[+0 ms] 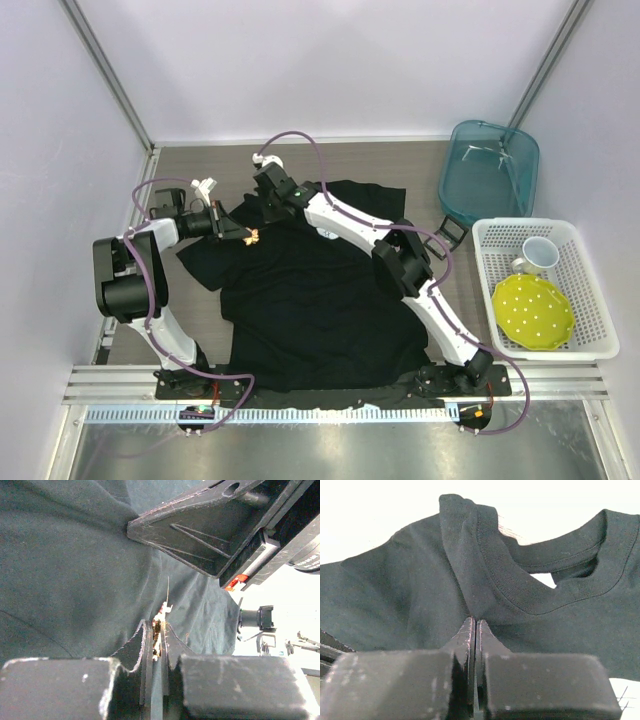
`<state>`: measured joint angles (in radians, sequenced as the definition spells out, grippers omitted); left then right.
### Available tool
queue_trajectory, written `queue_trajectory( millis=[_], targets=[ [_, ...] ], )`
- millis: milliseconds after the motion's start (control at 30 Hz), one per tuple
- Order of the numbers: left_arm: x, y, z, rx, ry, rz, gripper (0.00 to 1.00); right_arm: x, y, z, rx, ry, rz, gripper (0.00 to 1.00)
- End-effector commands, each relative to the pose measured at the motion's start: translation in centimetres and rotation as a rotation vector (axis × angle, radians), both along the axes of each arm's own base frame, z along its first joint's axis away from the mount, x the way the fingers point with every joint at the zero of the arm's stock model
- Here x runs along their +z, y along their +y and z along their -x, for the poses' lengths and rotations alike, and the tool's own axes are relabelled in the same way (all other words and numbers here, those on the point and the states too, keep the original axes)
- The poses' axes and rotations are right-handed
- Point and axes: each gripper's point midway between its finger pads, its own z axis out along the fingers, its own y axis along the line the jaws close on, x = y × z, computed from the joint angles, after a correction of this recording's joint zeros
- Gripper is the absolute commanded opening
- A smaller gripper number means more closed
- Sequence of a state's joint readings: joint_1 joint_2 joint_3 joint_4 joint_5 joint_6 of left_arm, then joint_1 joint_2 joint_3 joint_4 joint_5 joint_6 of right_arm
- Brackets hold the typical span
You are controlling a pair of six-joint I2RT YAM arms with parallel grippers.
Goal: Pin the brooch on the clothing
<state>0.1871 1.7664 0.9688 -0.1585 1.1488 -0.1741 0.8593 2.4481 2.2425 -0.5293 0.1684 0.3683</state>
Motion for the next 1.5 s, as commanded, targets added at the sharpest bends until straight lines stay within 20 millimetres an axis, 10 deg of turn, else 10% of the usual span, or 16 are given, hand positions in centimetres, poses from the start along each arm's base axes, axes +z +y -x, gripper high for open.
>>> queue_trajectory(
  millis=[0,1467],
  targets=[
    [1.7,0.1,-0.9,-0.016,-0.075,-0.007,0.02,7.1,0.4,-0.3,0.021,-0.084,-0.119,0.01],
    [0.9,0.3,-2.6,0.033,-0.04,-0.001,0.02,7.2,0.2,1.1,0.083,-0.029,-0.15,0.01]
  ],
)
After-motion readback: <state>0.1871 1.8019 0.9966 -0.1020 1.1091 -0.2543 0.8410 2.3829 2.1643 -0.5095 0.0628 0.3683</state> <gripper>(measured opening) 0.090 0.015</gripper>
